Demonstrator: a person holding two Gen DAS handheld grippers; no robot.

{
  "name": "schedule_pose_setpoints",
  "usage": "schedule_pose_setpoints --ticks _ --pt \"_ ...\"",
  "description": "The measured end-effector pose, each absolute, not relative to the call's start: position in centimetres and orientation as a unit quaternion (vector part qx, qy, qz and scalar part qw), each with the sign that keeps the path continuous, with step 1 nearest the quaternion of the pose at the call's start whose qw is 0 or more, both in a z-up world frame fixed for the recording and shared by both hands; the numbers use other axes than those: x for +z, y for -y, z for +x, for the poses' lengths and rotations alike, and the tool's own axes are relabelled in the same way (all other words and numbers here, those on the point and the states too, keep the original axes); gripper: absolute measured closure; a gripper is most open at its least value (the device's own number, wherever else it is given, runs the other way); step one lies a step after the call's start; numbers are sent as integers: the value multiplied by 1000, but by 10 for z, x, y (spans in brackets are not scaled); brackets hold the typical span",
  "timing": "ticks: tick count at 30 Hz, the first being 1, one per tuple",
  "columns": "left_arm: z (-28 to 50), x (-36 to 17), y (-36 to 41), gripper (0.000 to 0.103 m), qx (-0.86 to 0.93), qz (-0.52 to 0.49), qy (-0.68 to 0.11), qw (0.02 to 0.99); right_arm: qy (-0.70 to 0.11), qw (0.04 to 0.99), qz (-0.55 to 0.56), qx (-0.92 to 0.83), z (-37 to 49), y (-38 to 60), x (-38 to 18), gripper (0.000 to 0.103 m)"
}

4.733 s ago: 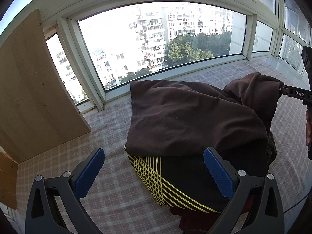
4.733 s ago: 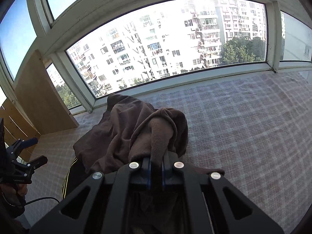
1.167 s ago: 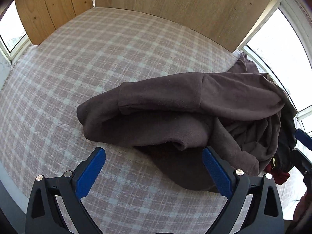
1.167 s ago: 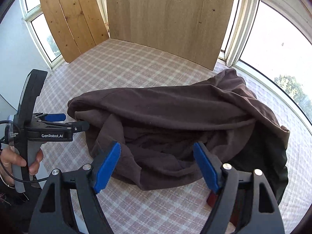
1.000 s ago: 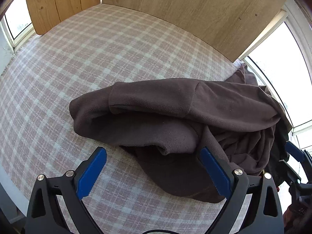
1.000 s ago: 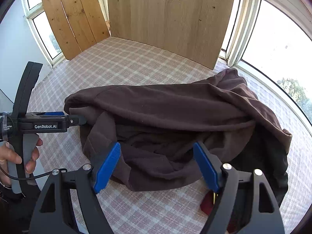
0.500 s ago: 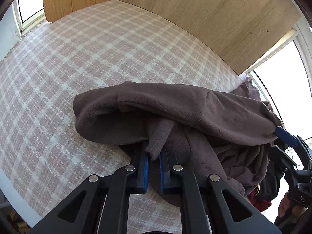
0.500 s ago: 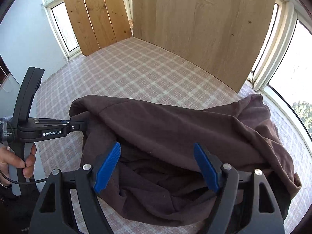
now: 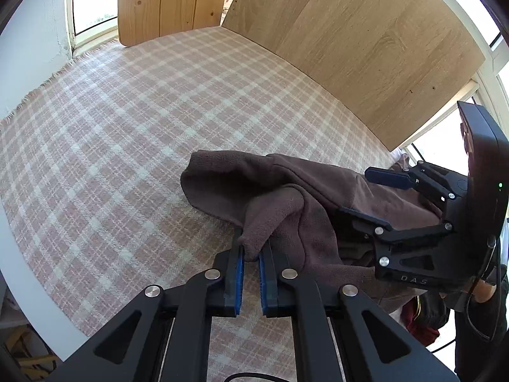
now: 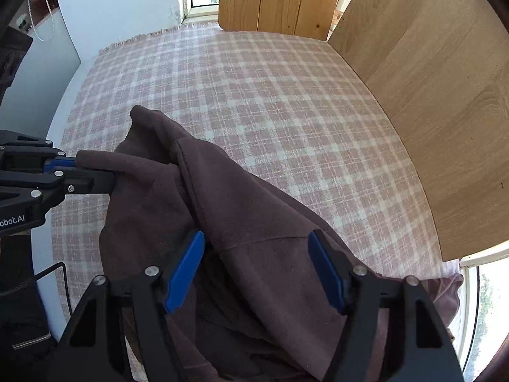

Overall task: Fold clothes
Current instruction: 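Lift the brown fleece up with both grippers, shaking it out between them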

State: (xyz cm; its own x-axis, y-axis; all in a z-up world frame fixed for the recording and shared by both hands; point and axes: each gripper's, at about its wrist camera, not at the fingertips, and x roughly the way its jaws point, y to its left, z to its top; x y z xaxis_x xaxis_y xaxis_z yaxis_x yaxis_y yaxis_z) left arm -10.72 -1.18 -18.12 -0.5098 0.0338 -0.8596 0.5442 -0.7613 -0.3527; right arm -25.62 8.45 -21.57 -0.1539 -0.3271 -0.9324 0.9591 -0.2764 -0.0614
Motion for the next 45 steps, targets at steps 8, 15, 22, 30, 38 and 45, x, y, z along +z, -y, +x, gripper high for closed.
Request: schedule_pose_setpoints --ticks 8,15,22,30,38,45 --pt "-96 -183 25 96 -814 462 -314 158 -247 471 480 -698 -294 -106 -204 95" --pt "-100 -134 47 96 -853 413 -282 146 -189 442 405 -778 -300 -146 -95 96" --pt "-126 -5 52 97 -926 317 -187 82 -142 397 313 -851 -288 -191 34 96" --pt "-124 161 53 97 -980 182 -79 4 -116 326 214 -914 -220 -228 178 96" --pt "-77 259 82 97 -991 121 -3 -64 -86 293 161 -938 -133 -220 251 96" --pt "-147 173 78 96 -943 291 53 -150 -27 250 281 -926 -159 -218 148 96"
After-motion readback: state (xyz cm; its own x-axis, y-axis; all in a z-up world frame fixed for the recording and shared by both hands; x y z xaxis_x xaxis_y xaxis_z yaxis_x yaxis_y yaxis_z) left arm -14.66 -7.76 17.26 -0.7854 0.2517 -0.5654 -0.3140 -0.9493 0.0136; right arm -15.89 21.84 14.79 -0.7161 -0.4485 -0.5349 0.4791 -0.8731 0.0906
